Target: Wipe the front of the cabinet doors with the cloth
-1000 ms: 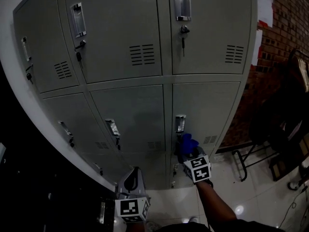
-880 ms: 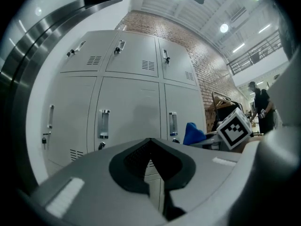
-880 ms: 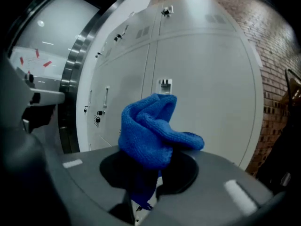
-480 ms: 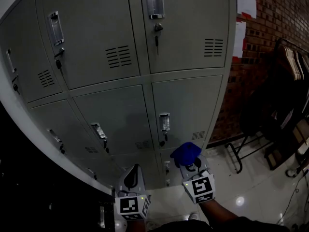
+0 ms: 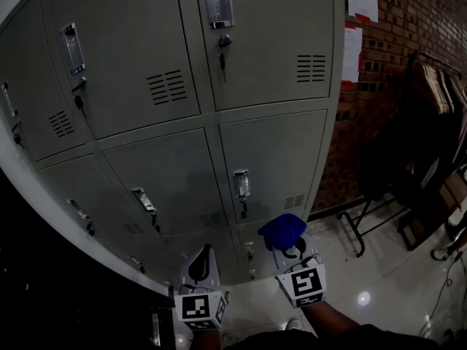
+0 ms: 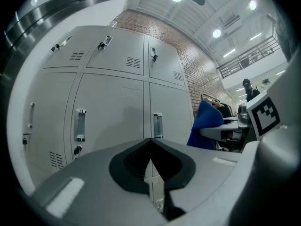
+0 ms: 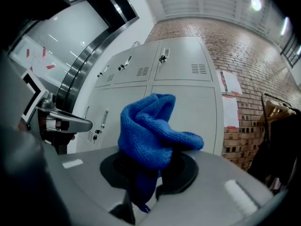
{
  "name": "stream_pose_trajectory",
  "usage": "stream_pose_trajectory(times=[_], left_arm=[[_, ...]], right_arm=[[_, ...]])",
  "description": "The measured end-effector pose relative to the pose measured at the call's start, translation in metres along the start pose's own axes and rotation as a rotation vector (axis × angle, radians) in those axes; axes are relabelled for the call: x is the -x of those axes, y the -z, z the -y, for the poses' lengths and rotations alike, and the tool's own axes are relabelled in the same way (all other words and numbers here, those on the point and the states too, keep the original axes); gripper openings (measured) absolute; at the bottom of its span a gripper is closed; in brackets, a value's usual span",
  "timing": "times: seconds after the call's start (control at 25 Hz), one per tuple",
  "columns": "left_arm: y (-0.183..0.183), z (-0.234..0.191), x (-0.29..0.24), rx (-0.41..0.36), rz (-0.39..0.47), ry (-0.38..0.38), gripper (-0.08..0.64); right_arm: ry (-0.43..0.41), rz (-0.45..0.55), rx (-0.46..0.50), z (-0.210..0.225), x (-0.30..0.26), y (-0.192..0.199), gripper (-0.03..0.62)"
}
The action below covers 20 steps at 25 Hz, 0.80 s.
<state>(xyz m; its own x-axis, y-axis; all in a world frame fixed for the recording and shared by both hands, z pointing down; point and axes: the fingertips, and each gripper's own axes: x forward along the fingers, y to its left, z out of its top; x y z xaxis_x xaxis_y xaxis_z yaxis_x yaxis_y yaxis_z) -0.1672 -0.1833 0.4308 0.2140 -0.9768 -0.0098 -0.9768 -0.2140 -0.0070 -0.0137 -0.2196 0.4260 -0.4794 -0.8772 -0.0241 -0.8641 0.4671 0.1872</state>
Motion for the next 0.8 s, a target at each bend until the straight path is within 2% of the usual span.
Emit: stream_pose_trajectory(times=[0.6, 0.8], left_arm=[[-0.0008, 0.0048, 0.0000, 0.000, 0.005, 0.005, 0.017], [-0.0045, 0.0054, 0.0014, 0.002, 0.008, 0.002, 0.017]], right_arm=[[0.002, -0.014, 0.037, 0.0002, 0.0023, -0.0038, 0.089], [0.001, -0.016, 0.024, 0.0003, 0.0019, 0.0051, 0.089]])
